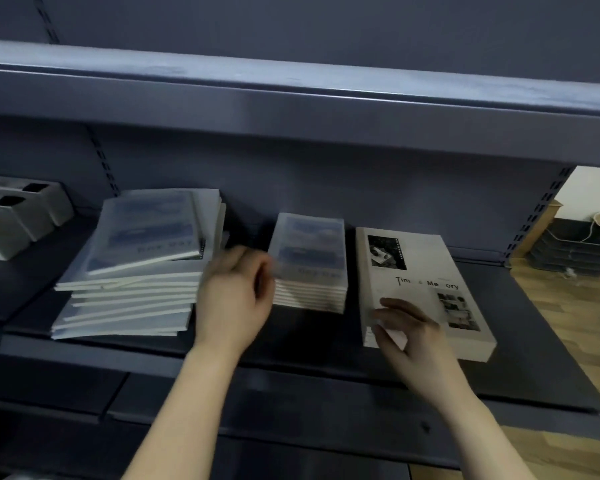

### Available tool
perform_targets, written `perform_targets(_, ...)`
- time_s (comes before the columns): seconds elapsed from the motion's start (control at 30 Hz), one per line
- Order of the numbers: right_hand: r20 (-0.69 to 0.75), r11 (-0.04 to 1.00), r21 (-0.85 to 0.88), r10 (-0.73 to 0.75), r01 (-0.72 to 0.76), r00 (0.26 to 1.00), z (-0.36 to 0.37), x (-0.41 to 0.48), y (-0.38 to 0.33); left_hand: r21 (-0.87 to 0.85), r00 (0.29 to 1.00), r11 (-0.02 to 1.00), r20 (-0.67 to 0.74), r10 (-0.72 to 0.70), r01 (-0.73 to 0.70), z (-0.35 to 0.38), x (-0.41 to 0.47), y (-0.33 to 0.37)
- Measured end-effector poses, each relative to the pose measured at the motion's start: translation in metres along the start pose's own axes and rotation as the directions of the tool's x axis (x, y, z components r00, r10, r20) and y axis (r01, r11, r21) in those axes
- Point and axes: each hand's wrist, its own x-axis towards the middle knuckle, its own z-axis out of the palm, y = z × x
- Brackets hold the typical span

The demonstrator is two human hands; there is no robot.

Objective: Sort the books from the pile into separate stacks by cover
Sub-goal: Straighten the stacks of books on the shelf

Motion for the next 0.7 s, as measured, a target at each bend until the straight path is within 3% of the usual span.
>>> perform_targets(0.2,0.094,0.997,-0.061,-0.034,0.040,0.995,0.038,0.009,-0.037,0.309,0.957,0.906,-0.065,-0.283,0.289,-0.053,0.027,-0.079)
perform_targets(0.3,0.118,0.997,-0.061,-0.038,0.045,0.992,0.054,0.013,-0.050,0.396,0.847,0.778,-0.002,-0.531,0.488,-0.070,0.035,-0.106)
perform_targets(0.37,0.144,0.996,-0.071,-0.036,0.047,0.989,0.065,0.014,-0.056,0.407,0.787,0.731,0.047,-0.615,0.547,-0.076,0.039,-0.118)
perform_targets(0.5,0.159,0.995,-0.097,-0.008,0.023,0.987,0.089,0.013,-0.058,0.458,0.766,0.722,0.126,-0.630,0.519,-0.073,0.042,-0.135)
perform_targets(0.6,0.162,0.991,-0.136,0.028,-0.006,0.986,0.103,0.010,-0.055,0.369,0.759,0.749,0.152,-0.633,0.550,-0.073,0.049,-0.145)
perform_targets(0.7,0.124,0.991,-0.136,0.031,-0.014,0.992,0.109,0.006,-0.052,0.253,0.696,0.738,0.245,-0.674,0.625,-0.078,0.057,-0.159)
